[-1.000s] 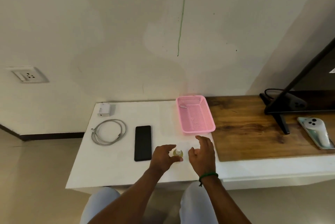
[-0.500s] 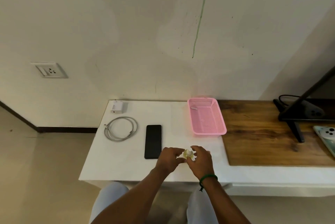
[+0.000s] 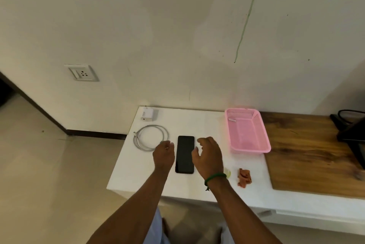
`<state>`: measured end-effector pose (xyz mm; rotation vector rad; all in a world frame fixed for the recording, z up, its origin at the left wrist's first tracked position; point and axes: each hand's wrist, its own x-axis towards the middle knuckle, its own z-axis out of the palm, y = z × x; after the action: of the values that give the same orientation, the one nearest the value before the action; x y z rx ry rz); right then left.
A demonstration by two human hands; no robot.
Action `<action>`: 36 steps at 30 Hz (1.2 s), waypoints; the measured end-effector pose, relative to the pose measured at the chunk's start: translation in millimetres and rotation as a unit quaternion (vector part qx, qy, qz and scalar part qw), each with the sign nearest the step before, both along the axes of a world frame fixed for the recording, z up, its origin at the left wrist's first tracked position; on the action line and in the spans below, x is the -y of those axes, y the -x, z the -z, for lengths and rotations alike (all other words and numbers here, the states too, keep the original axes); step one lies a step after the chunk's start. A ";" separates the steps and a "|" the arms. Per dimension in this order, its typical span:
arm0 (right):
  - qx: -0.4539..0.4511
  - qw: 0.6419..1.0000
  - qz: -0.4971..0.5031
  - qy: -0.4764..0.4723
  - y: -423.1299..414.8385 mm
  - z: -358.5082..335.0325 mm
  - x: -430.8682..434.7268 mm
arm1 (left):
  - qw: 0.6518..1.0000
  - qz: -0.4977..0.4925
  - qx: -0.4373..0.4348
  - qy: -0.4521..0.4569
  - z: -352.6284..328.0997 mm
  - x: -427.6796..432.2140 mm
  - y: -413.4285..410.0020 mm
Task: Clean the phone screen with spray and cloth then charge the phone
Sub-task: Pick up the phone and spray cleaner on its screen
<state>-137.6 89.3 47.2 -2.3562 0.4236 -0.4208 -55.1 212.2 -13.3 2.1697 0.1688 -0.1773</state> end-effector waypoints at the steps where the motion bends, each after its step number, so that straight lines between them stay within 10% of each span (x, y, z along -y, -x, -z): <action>1: -0.042 0.999 -0.009 -0.016 -8.7 7.9 -4.2 | 1.000 -0.010 -0.024 0.012 0.3 -1.4 -5.0; 13: -0.284 0.952 0.084 -0.073 -53.4 69.9 -14.0 | 0.956 -0.089 -0.245 0.137 32.0 7.1 -31.6; 36: -0.267 0.905 0.180 -0.276 -67.5 81.5 -21.8 | 0.958 -0.039 -0.257 0.120 31.9 29.5 -26.8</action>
<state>-70.1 111.1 -34.3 -1.7965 1.0891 0.1910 -28.3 182.7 -45.2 1.8316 0.5002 -0.6817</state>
